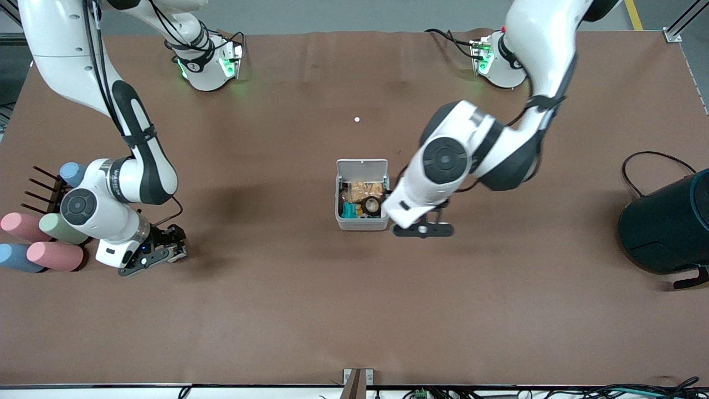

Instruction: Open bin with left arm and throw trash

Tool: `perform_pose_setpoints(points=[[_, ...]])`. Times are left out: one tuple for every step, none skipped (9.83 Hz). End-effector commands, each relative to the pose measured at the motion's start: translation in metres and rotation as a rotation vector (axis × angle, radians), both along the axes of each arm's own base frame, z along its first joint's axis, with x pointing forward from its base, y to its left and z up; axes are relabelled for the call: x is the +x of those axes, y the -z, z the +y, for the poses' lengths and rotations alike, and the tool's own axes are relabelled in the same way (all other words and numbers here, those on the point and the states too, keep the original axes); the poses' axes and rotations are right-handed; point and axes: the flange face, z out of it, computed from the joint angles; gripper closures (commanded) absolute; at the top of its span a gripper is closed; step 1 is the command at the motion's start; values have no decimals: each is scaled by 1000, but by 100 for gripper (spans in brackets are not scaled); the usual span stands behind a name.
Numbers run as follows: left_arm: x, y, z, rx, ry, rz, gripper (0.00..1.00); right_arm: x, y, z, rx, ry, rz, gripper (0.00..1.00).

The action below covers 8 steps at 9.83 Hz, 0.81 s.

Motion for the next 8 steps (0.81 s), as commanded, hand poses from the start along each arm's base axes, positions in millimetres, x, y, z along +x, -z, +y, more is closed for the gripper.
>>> perform_pose_setpoints(points=[[4,-53,91,36,-20,40,0,-3,11,0,-5,-24,5,14],[-1,-76,125,22,-14,31,0,-4,20,6,-5,-32,17,16],[-11,-87,160,24,-23,35,0,-4,26,7,-6,-34,20,17],[-24,-103,181,7,-27,27,0,-5,33,5,-6,-33,23,20],[-43,-116,194,21,-16,14,0,-6,37,5,-7,-33,29,24],[-55,-129,214,28,-27,-2,0,-5,36,5,-7,-33,28,30],[-65,-138,219,16,-4,3,0,-6,37,5,-7,-33,31,39],[-67,-142,228,0,21,27,0,-6,36,5,-7,-33,29,49]])
